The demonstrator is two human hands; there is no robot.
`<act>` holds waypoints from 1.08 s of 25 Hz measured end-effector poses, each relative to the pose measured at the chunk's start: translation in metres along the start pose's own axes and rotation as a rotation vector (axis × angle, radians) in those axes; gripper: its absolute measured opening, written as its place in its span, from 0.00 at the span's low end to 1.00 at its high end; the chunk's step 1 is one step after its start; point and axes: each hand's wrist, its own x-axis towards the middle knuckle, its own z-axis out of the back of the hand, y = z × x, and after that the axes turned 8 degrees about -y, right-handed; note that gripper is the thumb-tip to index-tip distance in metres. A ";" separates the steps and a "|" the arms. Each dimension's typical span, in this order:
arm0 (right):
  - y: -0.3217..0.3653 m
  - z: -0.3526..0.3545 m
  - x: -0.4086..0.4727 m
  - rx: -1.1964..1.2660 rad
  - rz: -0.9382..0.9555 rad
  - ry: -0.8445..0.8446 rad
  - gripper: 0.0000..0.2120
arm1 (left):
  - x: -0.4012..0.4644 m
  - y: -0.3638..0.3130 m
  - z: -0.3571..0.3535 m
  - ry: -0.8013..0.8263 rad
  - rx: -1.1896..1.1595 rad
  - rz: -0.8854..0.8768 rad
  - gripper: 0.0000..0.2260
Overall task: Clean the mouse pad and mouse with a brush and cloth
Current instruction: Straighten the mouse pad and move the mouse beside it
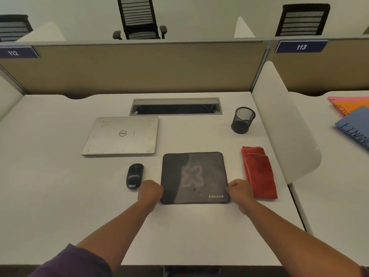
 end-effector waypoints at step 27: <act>0.095 -0.110 -0.090 0.111 0.313 0.636 0.16 | -0.028 0.033 0.079 -0.250 -0.582 0.046 0.03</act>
